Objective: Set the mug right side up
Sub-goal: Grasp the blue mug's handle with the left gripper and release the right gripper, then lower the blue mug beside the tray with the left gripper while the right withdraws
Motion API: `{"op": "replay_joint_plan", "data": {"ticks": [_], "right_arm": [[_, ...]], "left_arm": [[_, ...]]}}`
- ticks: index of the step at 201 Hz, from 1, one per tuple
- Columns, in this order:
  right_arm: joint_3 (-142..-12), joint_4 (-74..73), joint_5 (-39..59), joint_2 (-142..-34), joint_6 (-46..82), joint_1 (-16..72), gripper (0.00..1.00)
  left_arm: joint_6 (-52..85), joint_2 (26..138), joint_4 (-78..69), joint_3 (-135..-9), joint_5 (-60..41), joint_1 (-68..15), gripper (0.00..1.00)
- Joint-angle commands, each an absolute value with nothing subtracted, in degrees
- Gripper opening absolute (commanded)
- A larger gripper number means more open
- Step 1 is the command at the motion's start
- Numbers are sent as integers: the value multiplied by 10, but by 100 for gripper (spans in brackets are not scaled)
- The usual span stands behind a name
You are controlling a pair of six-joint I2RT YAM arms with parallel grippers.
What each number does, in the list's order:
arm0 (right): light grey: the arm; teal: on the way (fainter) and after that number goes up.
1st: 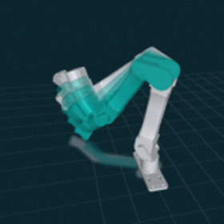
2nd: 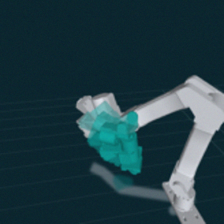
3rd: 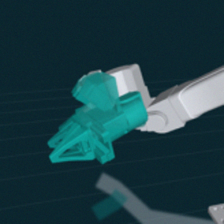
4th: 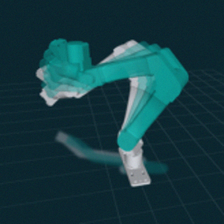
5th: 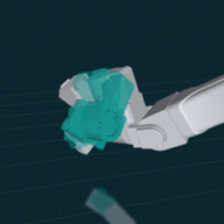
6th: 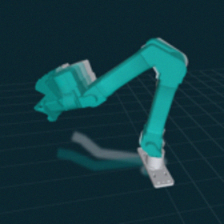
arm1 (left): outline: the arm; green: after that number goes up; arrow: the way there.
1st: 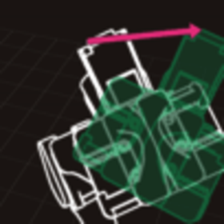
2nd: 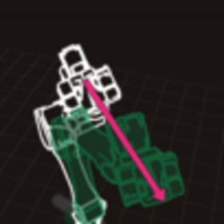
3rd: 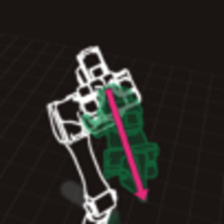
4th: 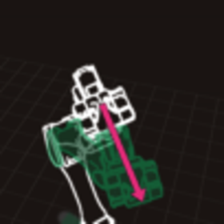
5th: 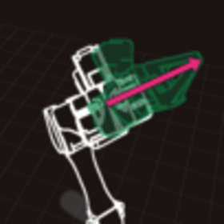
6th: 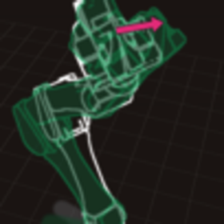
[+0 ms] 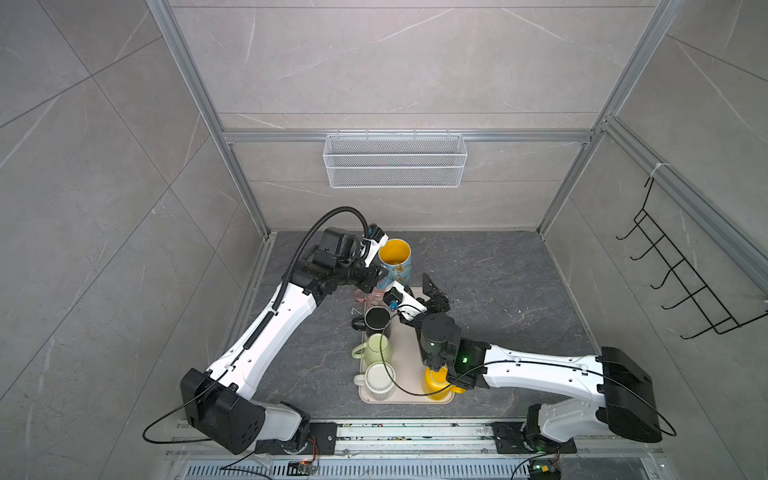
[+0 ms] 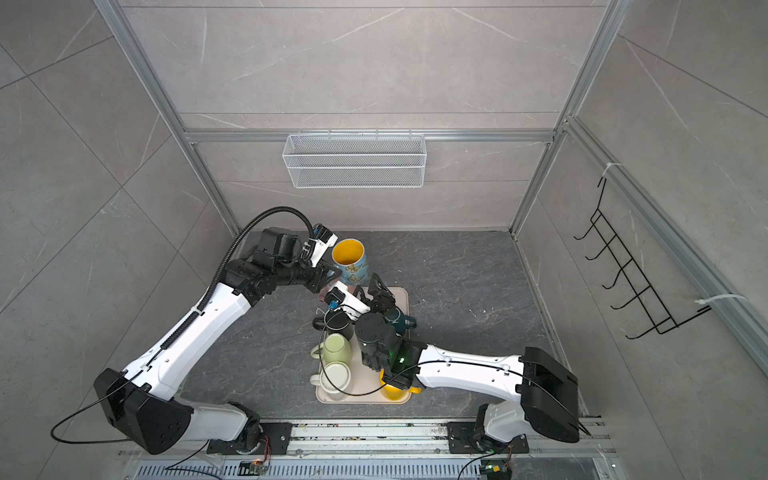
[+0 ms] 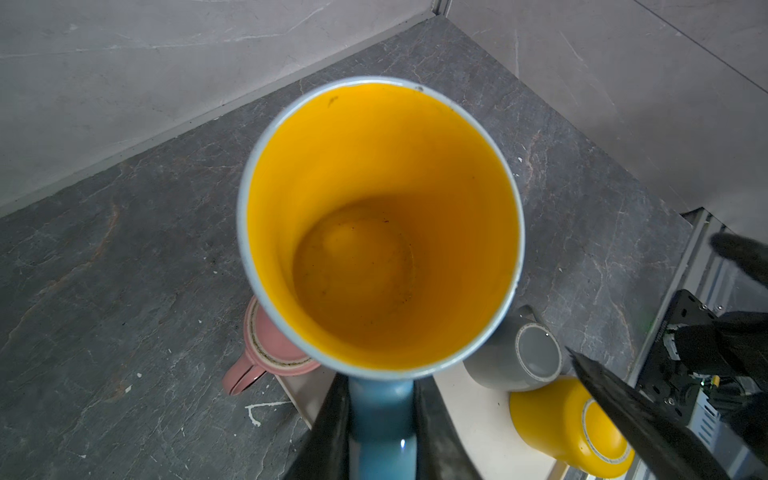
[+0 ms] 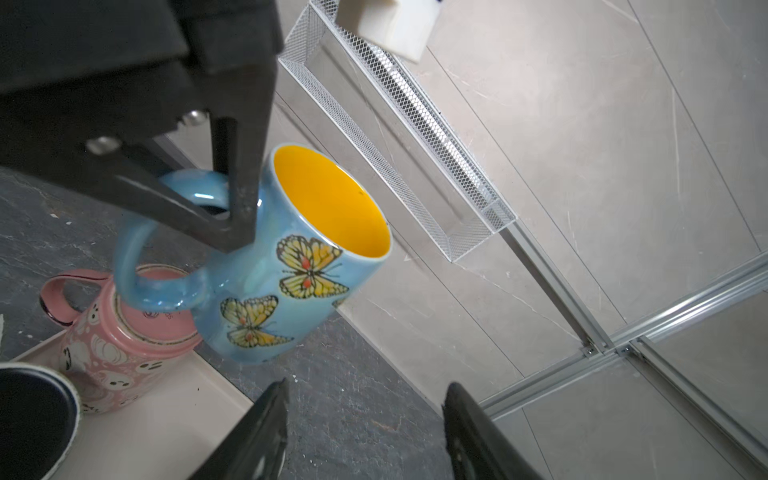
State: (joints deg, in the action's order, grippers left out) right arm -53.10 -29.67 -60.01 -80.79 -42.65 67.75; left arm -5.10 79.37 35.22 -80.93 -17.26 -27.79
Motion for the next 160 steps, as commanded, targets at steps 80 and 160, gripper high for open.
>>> {"op": "replay_joint_plan", "data": {"ticks": [80,160], "right_arm": [[-562,67,-570,-708,-45,677,71],[-591,173,-412,-686,73,658,84]], "left_arm": [[1,831,179,-833,-171,-154,0],[44,924,112,-824,-165,-81,0]]}}
